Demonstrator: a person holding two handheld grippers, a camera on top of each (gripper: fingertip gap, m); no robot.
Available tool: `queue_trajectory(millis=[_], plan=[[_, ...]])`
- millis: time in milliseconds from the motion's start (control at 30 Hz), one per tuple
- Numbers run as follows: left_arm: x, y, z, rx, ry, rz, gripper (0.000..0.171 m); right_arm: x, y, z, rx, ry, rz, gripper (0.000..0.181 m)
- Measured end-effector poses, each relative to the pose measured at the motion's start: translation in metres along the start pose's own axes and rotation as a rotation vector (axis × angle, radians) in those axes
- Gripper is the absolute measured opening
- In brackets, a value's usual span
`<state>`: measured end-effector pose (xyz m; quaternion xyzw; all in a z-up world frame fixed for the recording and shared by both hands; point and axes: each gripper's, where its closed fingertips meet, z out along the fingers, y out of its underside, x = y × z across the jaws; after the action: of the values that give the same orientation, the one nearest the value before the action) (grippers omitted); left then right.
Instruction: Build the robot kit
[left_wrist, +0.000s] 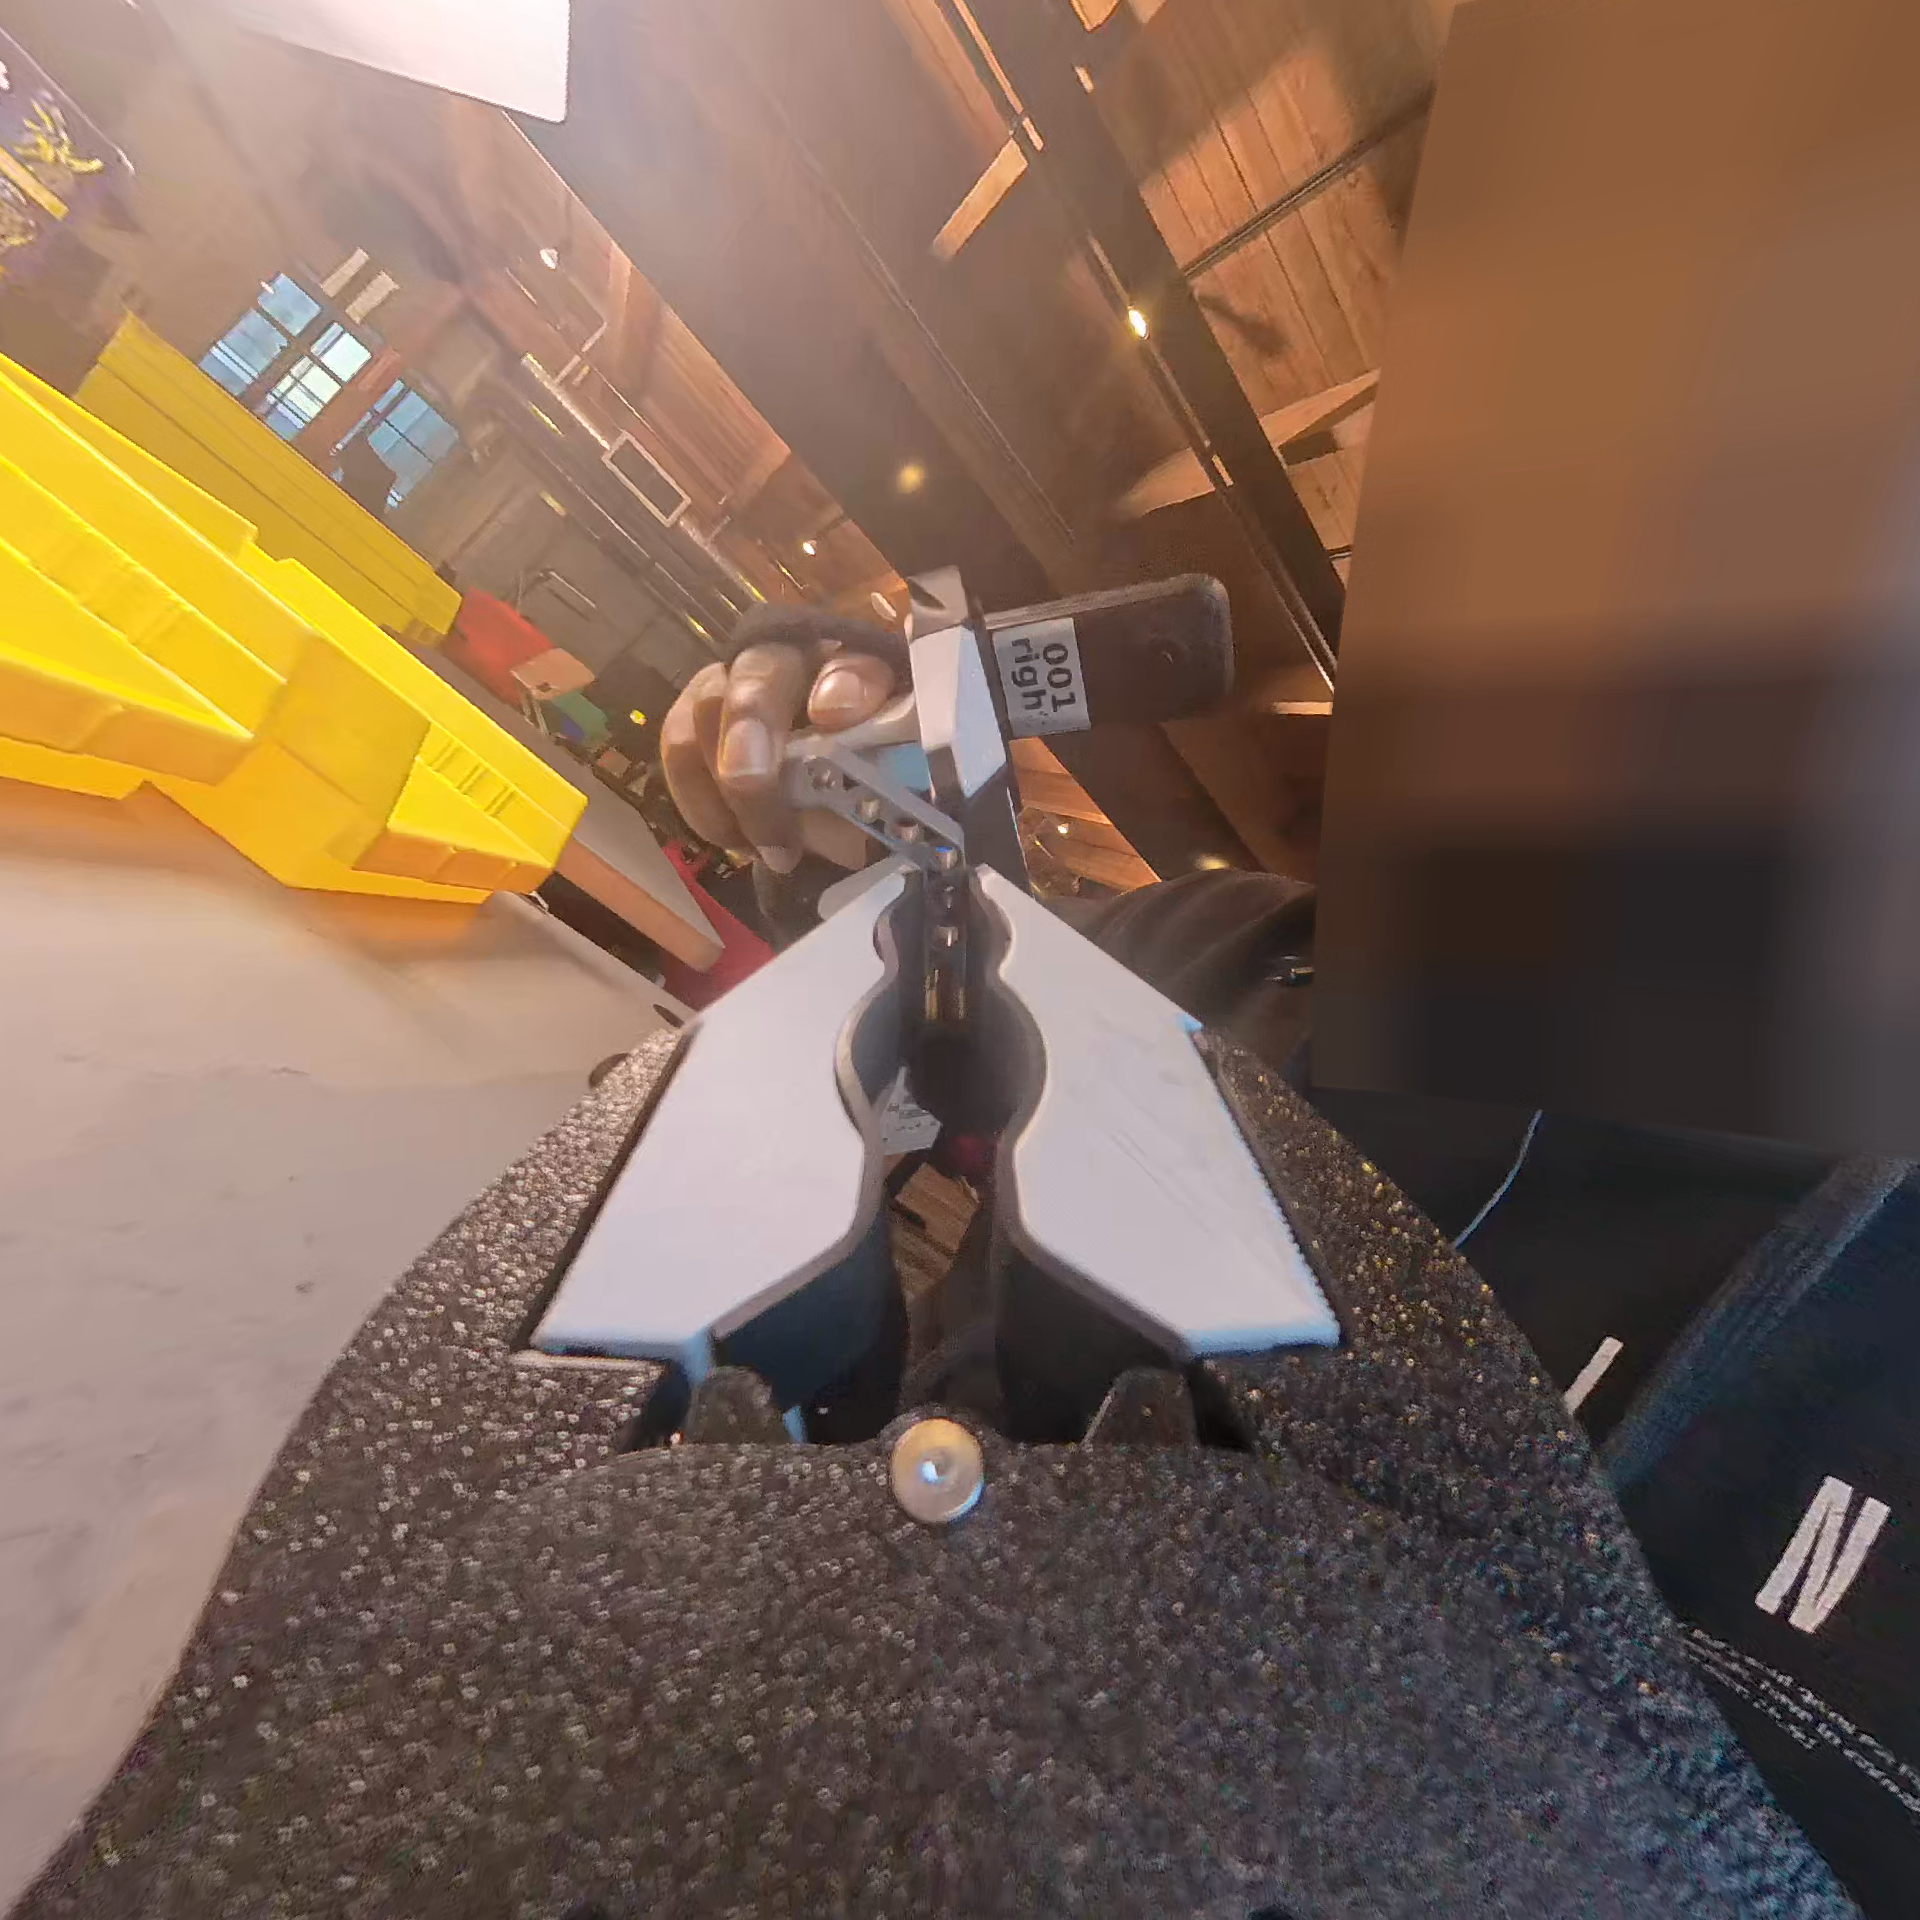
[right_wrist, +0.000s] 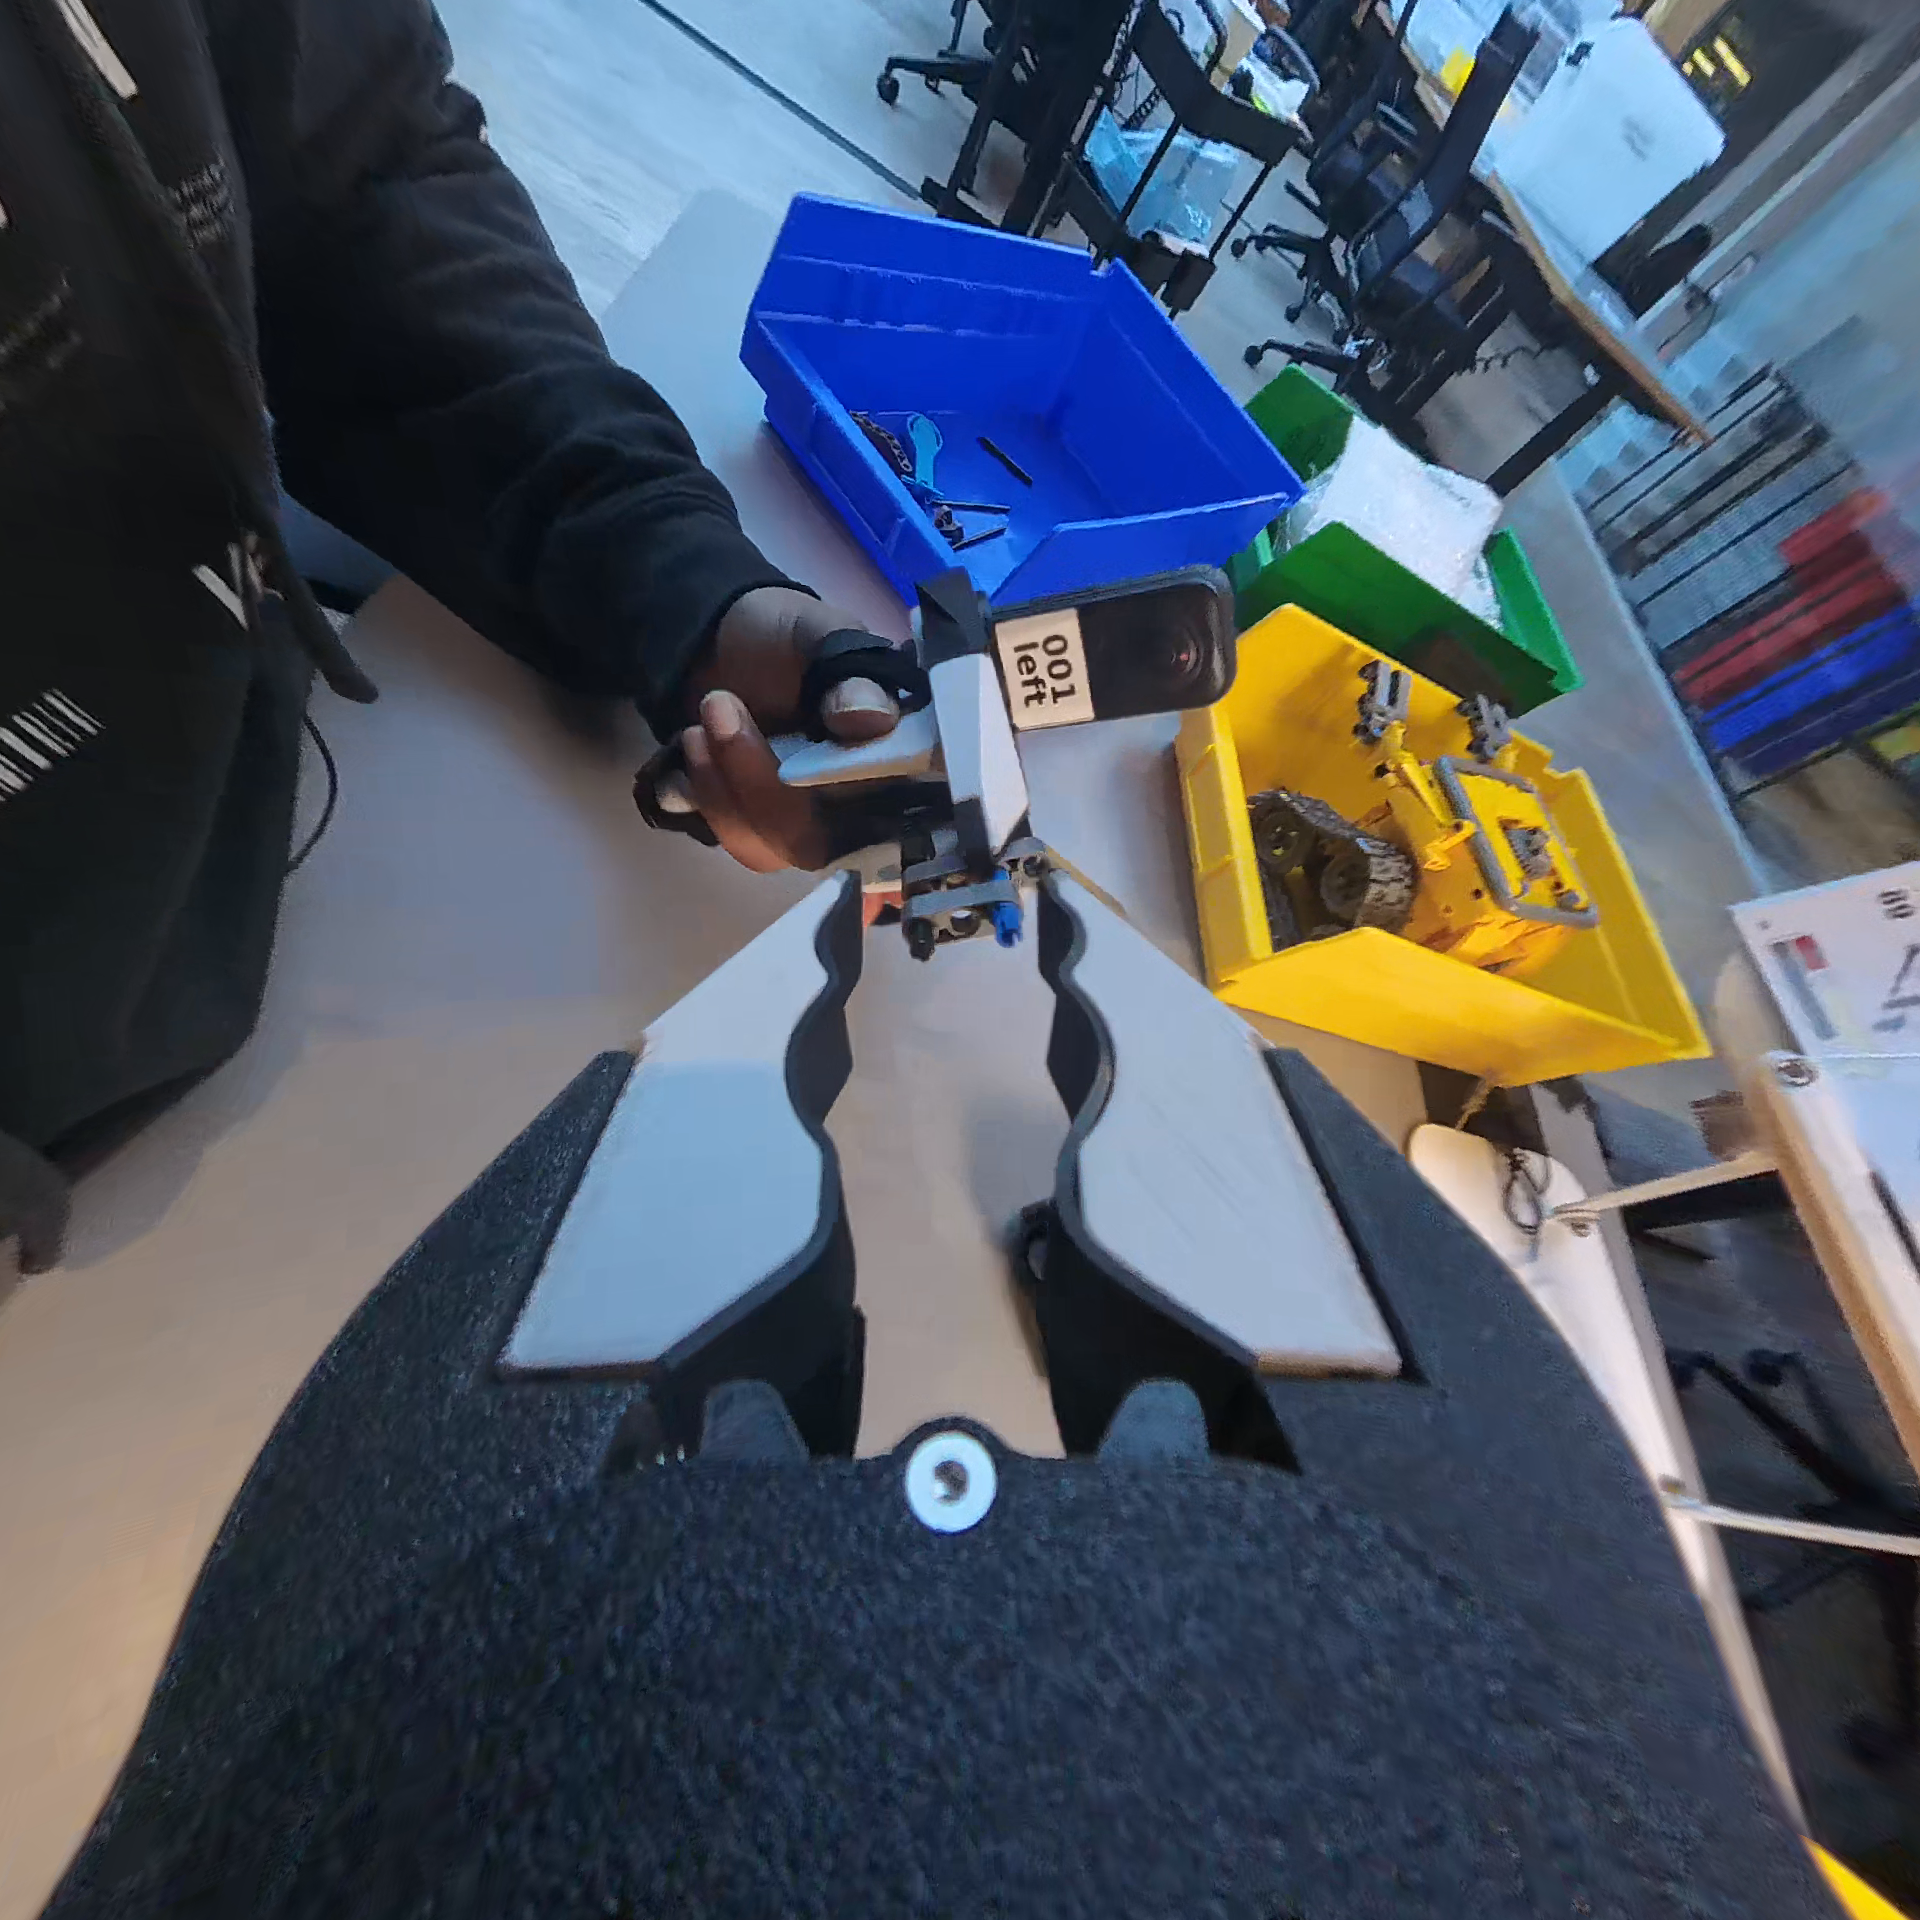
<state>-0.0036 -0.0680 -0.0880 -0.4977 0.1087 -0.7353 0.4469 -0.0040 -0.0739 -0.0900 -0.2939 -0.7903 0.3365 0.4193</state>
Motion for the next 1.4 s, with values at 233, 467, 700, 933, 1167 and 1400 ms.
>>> queue_trajectory(millis=[233,467,700,933,1167,1400], plan=[[-0.001,0.006,0.004,-0.023,0.003,-0.058,0.006,-0.005,0.003,0.003,-0.022,0.020,-0.119,0.022],[0.007,0.002,0.005,0.001,0.049,-0.086,0.007,-0.003,-0.005,-0.001,0.001,0.042,-0.133,0.023],[0.010,0.002,0.005,0.000,0.057,-0.079,0.007,-0.003,-0.003,0.000,-0.024,0.031,-0.123,0.025],[0.012,0.005,0.007,-0.015,0.069,-0.085,0.006,-0.007,-0.005,0.000,-0.038,-0.019,-0.104,0.022],[0.016,0.006,0.008,-0.012,0.112,-0.137,0.006,-0.011,-0.011,0.000,-0.008,-0.063,-0.096,0.021],[0.016,0.008,0.008,-0.024,0.120,-0.161,0.006,-0.013,-0.010,0.000,-0.004,-0.091,-0.076,0.021]])
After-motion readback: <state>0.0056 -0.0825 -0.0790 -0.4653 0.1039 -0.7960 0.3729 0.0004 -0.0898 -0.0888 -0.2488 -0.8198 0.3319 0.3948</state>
